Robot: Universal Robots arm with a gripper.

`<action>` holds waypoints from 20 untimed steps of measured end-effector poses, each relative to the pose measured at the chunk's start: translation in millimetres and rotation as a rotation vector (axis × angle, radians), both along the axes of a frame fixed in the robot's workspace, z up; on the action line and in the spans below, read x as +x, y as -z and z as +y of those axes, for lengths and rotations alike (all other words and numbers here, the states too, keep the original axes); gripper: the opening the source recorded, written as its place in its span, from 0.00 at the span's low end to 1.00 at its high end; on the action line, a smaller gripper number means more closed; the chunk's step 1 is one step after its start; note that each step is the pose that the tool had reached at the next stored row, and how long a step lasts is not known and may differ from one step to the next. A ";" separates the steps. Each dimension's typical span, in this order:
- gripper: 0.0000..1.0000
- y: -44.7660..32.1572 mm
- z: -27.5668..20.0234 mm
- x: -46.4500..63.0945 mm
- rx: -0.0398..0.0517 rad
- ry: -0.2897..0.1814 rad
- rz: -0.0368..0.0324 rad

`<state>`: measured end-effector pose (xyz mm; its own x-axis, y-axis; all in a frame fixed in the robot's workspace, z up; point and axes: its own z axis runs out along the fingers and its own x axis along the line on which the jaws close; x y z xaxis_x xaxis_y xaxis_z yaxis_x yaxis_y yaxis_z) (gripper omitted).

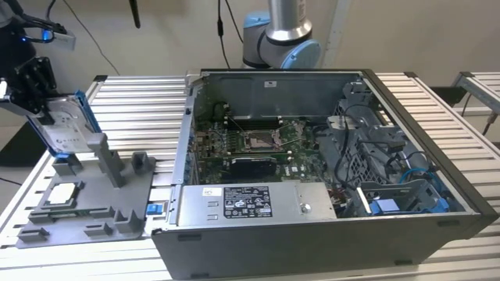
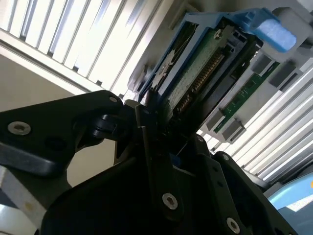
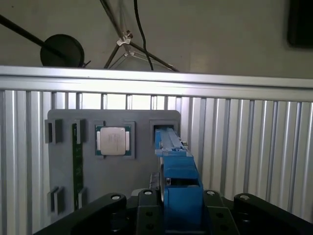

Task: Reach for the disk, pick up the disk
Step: 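Pick up the disk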

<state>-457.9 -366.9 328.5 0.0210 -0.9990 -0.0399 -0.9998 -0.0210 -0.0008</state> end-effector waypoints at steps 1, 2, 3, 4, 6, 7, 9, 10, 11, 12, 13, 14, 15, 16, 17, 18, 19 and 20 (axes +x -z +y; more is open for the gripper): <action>0.00 -2.1 0.0 0.0 0.0001 0.000 -0.0002; 0.00 -5.0 0.0 0.0 0.0000 0.000 -0.0001; 0.00 -7.9 0.0 0.0 0.0001 0.000 -0.0001; 0.00 -10.8 0.0 0.0 0.0000 0.000 0.0000; 0.00 -14.9 0.0 0.0 0.0000 0.000 -0.0001; 0.00 -16.5 0.0 0.0 0.0000 0.000 -0.0001; 0.00 -19.7 0.0 0.0 0.0001 0.000 -0.0001; 0.00 -21.7 0.0 0.0 0.0000 0.000 -0.0001; 0.00 -24.3 0.0 0.0 0.0000 0.000 -0.0001; 0.00 -26.9 0.0 0.0 0.0001 0.000 -0.0002; 0.00 -29.2 0.0 0.0 0.0001 0.000 -0.0001; 0.00 -31.7 0.0 0.0 0.0001 0.000 -0.0001; 0.00 -34.2 0.0 0.0 0.0000 0.000 0.0000; 0.00 -36.7 0.0 0.0 0.0000 0.000 0.0000; 0.00 -39.3 0.0 0.0 0.0001 0.000 -0.0001; 0.00 -41.7 0.0 0.0 0.0000 0.000 -0.0001; 0.00 -44.2 0.0 0.0 0.0001 0.000 -0.0002; 0.00 -47.1 0.0 0.0 0.0000 0.000 -0.0001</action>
